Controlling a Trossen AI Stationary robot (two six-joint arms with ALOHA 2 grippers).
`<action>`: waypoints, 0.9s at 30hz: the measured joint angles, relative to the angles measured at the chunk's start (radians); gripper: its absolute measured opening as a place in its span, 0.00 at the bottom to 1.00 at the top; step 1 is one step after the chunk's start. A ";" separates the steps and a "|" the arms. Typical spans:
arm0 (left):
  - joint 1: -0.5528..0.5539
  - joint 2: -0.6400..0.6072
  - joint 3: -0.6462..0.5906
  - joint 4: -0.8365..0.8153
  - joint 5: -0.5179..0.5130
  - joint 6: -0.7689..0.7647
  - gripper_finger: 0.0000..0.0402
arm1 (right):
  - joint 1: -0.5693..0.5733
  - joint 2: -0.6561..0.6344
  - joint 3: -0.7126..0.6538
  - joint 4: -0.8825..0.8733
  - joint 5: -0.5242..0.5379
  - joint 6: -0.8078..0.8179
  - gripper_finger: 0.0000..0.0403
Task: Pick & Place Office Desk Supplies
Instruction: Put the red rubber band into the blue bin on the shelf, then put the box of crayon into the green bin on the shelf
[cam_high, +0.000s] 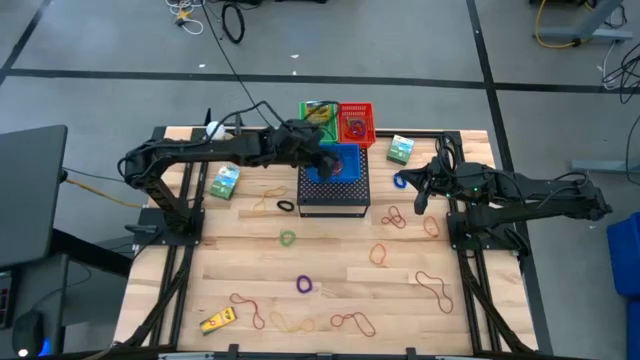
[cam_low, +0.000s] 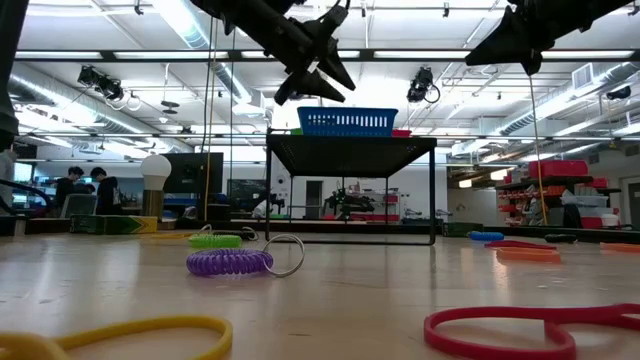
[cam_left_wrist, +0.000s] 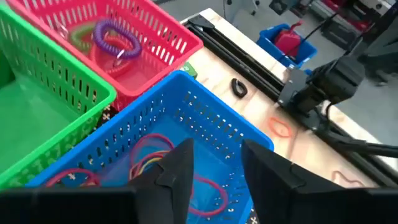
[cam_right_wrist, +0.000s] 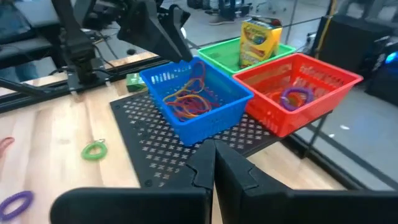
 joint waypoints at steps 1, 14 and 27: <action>0.011 0.000 0.000 0.000 0.023 -0.019 0.37 | 0.000 0.000 0.000 0.000 0.009 -0.003 0.03; 0.085 -0.005 0.145 -0.233 0.178 0.027 0.36 | 0.000 0.000 0.000 0.000 0.042 -0.012 0.03; 0.083 -0.183 0.105 -0.797 -0.181 -0.006 0.02 | 0.000 0.000 0.000 -0.001 0.043 -0.012 0.03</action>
